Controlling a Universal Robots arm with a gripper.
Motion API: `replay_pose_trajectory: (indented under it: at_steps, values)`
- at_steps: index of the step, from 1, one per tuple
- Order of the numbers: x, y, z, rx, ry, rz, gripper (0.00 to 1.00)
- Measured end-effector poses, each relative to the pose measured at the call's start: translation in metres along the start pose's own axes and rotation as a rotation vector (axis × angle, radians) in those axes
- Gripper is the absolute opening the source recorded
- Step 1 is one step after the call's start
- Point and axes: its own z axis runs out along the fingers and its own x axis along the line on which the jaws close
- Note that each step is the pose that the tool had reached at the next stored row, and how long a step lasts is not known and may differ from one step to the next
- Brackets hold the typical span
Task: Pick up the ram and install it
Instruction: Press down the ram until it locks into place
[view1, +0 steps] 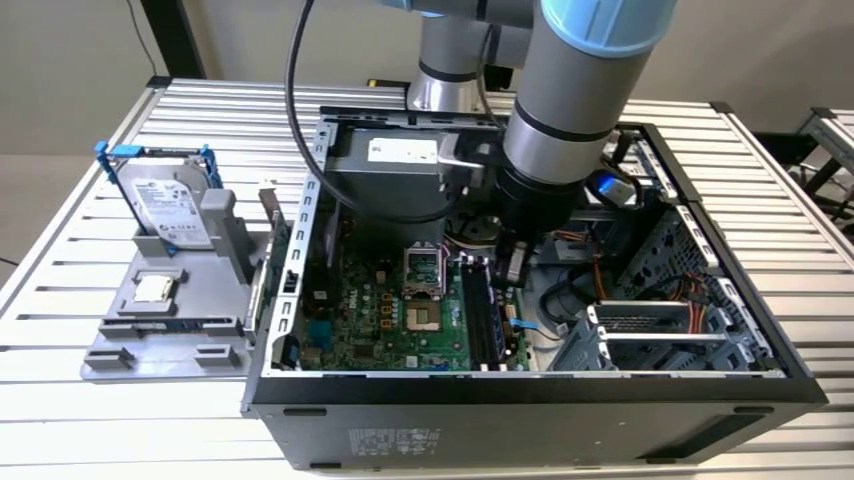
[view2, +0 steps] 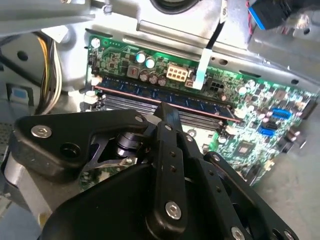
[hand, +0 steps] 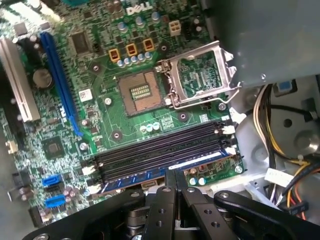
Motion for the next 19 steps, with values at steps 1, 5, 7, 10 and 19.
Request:
replay_pose_trajectory:
  at_steps: [1,5,7,10,19]
  values:
    - [0.0,0.0,0.0,0.0003,0.0012,-0.019,0.0]
    - [0.0001,0.0,0.0,0.0015,0.0056,-0.091,0.0]
    - [0.0,0.0,0.0,0.0021,0.008,-0.127,0.0]
    - [0.0,0.0,0.0,0.0037,0.0143,-0.176,0.0]
    - [0.0002,0.0004,0.0,0.0065,0.0264,-0.25,0.0]
